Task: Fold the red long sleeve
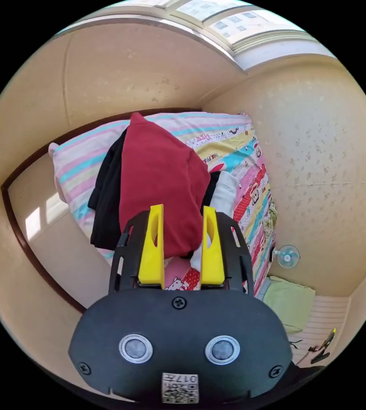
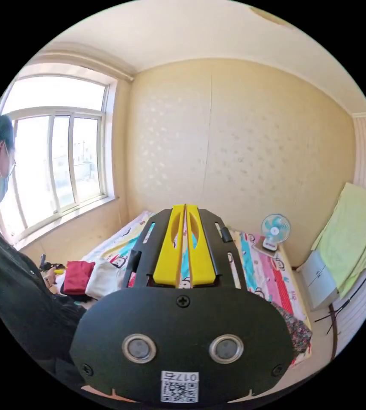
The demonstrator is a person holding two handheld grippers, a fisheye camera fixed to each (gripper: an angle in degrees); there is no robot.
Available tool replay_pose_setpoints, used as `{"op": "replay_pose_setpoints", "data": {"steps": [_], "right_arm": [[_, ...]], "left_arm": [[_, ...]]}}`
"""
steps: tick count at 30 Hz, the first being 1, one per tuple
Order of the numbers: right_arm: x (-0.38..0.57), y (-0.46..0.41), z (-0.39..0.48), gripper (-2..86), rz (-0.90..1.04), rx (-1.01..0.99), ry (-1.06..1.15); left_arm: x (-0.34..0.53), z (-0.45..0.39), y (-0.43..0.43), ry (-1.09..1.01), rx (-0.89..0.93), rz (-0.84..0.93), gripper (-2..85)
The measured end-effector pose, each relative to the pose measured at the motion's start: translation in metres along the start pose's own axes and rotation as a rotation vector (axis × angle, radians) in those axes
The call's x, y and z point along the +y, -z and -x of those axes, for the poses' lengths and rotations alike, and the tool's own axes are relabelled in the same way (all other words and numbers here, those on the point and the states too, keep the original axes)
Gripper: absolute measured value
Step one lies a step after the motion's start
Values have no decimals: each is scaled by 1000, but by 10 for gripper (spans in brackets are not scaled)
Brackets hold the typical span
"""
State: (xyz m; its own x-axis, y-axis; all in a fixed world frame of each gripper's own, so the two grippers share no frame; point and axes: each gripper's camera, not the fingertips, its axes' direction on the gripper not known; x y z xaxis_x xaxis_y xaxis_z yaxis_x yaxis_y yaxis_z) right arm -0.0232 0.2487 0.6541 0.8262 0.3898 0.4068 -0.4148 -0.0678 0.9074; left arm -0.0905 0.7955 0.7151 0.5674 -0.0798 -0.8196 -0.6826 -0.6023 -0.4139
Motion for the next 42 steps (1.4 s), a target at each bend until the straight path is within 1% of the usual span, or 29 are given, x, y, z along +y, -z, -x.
{"op": "replay_pose_setpoints", "data": {"steps": [2,3,4,5,6,7,8,9,10,12,14,15,17,18,20,22,25,27,29,30,32,33,35,36,38,39,41,42], "right_arm": [[9,61,61,3,-231,259,14],[16,74,74,3,-304,326,0],[32,99,96,3,-455,433,-56],[46,120,112,3,-547,489,-124],[52,129,118,3,-569,498,-159],[64,144,125,3,-598,485,-236],[77,155,129,3,-633,443,-306],[83,158,131,4,-652,416,-322],[95,161,137,4,-683,366,-316],[105,157,148,4,-686,302,-318],[109,146,168,3,-642,237,-292],[110,143,175,3,-630,229,-272],[114,133,198,3,-592,209,-188],[116,131,203,3,-586,202,-168],[125,124,219,3,-579,164,-101],[134,118,227,3,-580,124,-69],[152,109,228,5,-558,29,-52],[165,105,225,10,-539,-37,-40],[186,99,218,37,-525,-126,-21],[192,97,217,45,-524,-145,-15],[218,87,209,75,-517,-197,4],[224,84,206,82,-512,-209,3],[252,62,192,109,-460,-269,-28],[259,55,189,114,-437,-289,-40],[289,24,172,130,-340,-364,-118],[297,16,168,135,-323,-386,-146],[332,-15,146,157,-300,-540,-324],[340,-21,140,164,-305,-587,-376]], "left_arm": [[2,34,7,103,-28,-61,148],[2,43,7,130,-33,-66,154],[3,61,3,173,-42,-63,160],[4,78,-7,201,-56,-36,164],[5,85,-15,213,-64,-10,165],[8,100,-34,241,-70,71,166],[13,111,-55,244,-26,145,167],[17,115,-60,241,-4,141,166],[26,120,-56,249,-5,96,162],[36,127,-49,286,52,91,132],[45,129,-34,268,224,85,93],[47,127,-29,243,271,78,88],[54,99,-5,47,422,58,67],[56,88,2,-14,437,56,67],[66,34,27,-272,448,64,64],[77,-8,47,-433,451,66,63],[101,-65,86,-596,469,1,61],[121,-97,107,-713,535,-17,60],[160,-137,131,-915,687,-6,60],[171,-147,135,-966,733,4,60],[214,-183,150,-1126,916,43,61],[224,-191,152,-1155,962,54,62],[259,-223,158,-1238,1154,119,62],[267,-231,158,-1253,1208,141,62],[296,-259,157,-1266,1455,246,63],[303,-265,155,-1261,1526,278,63],[331,-290,138,-1168,1816,462,63],[338,-296,131,-1132,1882,513,63]]}}
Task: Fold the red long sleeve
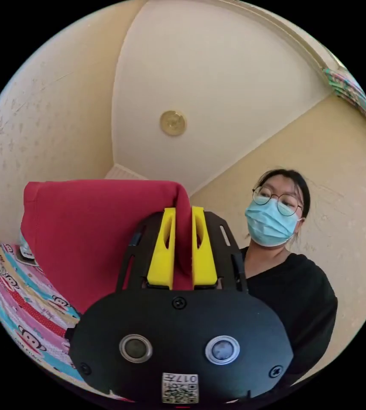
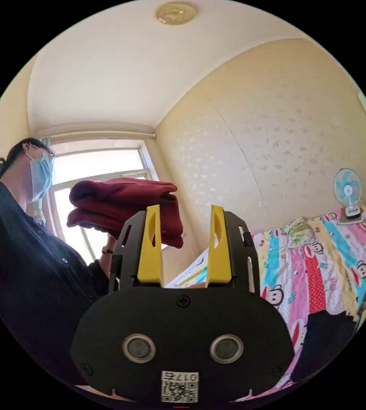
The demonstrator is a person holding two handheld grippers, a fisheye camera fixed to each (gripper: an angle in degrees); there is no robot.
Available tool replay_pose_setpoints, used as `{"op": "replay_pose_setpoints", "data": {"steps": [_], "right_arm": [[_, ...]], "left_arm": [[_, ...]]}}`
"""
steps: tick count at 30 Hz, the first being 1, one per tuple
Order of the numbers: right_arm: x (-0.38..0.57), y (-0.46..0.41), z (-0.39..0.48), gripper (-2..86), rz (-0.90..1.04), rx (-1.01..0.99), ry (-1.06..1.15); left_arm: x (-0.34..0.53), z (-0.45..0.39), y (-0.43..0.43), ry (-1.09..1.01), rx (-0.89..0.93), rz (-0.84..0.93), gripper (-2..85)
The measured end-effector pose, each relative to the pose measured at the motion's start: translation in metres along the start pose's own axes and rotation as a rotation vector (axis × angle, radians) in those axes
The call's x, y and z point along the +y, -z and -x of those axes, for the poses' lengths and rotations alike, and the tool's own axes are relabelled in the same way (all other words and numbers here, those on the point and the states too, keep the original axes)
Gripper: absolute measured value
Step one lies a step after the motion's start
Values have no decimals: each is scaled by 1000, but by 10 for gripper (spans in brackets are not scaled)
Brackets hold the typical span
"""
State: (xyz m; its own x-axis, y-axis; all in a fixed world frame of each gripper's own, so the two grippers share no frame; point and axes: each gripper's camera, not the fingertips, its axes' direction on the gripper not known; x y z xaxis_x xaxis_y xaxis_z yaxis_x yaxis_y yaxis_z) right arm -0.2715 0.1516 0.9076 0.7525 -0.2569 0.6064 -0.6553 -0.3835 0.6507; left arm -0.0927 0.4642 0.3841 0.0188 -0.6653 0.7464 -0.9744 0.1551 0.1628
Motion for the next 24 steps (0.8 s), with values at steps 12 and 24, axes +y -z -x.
{"op": "replay_pose_setpoints", "data": {"steps": [12,24], "right_arm": [[-19,-34,-61,159,-122,-909,-202],[-52,5,-171,82,-235,-986,-206]], "left_arm": [[130,116,-163,392,613,81,65],[261,26,-27,699,-701,-143,71]]}}
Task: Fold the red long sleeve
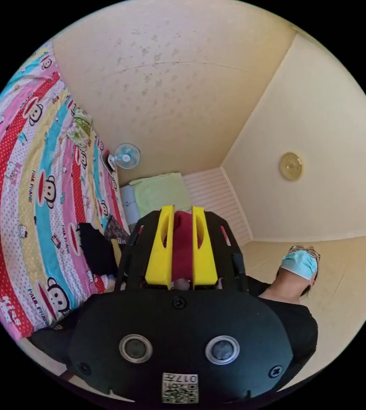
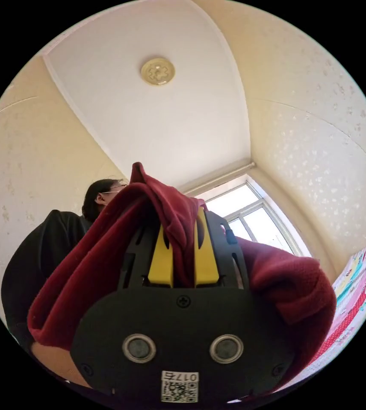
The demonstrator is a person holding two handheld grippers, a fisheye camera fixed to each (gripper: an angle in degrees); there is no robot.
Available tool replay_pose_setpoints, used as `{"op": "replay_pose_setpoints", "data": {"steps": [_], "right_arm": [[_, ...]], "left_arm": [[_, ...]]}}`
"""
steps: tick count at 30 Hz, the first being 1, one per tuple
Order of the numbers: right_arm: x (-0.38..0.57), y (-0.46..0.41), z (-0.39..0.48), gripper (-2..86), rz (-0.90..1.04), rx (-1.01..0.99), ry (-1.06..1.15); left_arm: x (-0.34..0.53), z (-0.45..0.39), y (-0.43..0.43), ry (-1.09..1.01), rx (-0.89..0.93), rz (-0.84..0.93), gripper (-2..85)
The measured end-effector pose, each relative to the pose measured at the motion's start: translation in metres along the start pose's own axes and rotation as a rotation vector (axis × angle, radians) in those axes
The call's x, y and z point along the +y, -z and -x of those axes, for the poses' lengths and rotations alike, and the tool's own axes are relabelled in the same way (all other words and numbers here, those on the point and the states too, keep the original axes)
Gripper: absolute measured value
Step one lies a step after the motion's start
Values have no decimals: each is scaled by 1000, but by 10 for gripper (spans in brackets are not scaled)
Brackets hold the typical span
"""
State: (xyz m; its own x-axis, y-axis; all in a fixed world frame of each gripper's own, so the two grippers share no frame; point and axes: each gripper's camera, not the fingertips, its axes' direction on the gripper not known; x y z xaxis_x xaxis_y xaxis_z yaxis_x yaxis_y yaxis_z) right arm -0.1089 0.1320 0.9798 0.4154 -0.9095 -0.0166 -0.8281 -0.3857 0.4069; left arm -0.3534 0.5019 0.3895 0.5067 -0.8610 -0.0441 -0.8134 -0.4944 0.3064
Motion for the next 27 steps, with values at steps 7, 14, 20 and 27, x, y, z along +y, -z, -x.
{"op": "replay_pose_setpoints", "data": {"steps": [7,14,20,27], "right_arm": [[-65,-31,-17,84,-41,263,173],[-49,-162,-18,82,338,919,469],[-15,-183,-47,81,383,1090,421],[2,-200,-53,82,445,1138,414]], "left_arm": [[68,-101,-48,-358,-354,59,126],[123,-196,-143,-740,-276,194,125],[151,-206,-181,-799,-440,146,168],[174,-196,-226,-829,-493,281,164]]}}
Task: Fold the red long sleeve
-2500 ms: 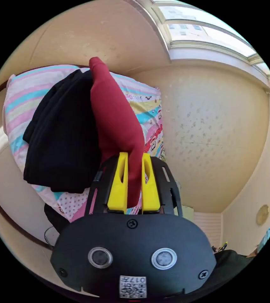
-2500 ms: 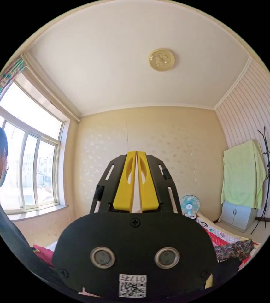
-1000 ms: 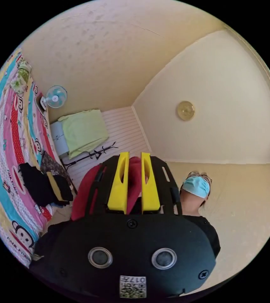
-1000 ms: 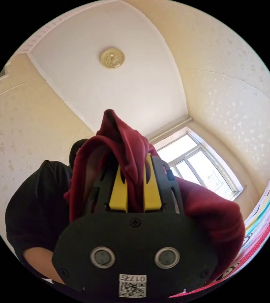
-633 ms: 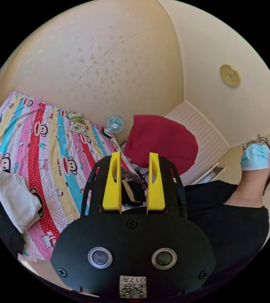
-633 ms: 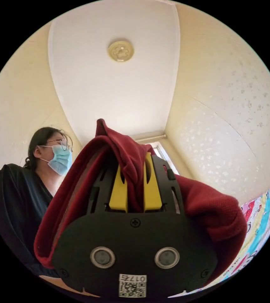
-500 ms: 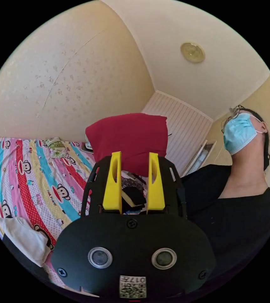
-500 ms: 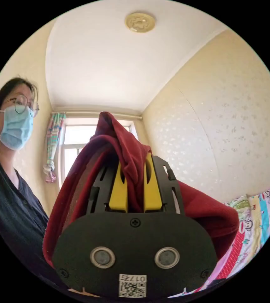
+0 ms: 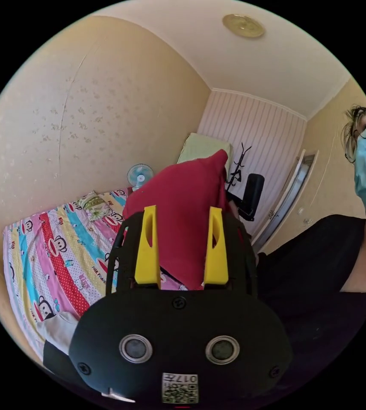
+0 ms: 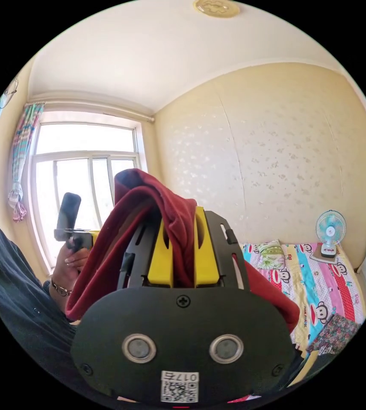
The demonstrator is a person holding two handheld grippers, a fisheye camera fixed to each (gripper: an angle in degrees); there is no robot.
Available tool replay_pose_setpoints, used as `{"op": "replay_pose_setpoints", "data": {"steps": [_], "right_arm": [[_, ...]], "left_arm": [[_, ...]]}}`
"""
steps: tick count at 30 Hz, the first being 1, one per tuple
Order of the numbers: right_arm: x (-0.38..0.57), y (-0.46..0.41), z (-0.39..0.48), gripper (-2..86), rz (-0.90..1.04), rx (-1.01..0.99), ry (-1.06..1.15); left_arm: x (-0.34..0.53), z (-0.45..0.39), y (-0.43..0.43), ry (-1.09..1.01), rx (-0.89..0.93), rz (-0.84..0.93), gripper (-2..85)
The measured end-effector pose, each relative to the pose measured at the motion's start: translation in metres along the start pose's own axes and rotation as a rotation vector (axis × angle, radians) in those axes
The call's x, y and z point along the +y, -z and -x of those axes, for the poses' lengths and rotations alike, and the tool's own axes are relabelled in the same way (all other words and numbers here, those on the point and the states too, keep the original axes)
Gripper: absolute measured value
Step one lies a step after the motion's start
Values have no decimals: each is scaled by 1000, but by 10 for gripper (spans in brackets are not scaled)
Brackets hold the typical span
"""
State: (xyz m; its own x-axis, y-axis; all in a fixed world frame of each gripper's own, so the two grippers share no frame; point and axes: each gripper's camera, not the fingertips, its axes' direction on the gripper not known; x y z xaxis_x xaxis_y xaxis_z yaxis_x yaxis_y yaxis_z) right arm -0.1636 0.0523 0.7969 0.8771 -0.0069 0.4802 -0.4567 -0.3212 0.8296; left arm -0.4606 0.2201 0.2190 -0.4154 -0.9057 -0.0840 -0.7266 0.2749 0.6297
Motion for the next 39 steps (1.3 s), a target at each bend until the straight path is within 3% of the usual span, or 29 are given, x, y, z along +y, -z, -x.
{"op": "replay_pose_setpoints", "data": {"steps": [3,12,16,22,24,26,29,34,39], "right_arm": [[2,-2,8,83,14,46,5],[5,-10,34,82,36,141,11],[1,-5,40,82,24,111,-28],[-1,2,60,82,44,92,2],[-2,9,64,82,57,96,27],[-1,21,66,84,92,37,108],[7,23,71,87,202,-164,231],[40,35,82,96,260,-403,338],[72,53,67,102,350,-367,201]], "left_arm": [[13,-15,-8,-18,70,21,154],[51,-65,-11,-58,17,87,160],[76,-73,-13,-16,-161,160,157],[111,-58,25,97,-126,-5,28],[124,-46,56,160,-139,-135,17],[142,-27,103,214,-101,-375,8],[128,-17,124,153,17,-421,3],[102,-43,138,-3,37,-483,-3],[88,-68,173,-116,11,-552,-4]]}}
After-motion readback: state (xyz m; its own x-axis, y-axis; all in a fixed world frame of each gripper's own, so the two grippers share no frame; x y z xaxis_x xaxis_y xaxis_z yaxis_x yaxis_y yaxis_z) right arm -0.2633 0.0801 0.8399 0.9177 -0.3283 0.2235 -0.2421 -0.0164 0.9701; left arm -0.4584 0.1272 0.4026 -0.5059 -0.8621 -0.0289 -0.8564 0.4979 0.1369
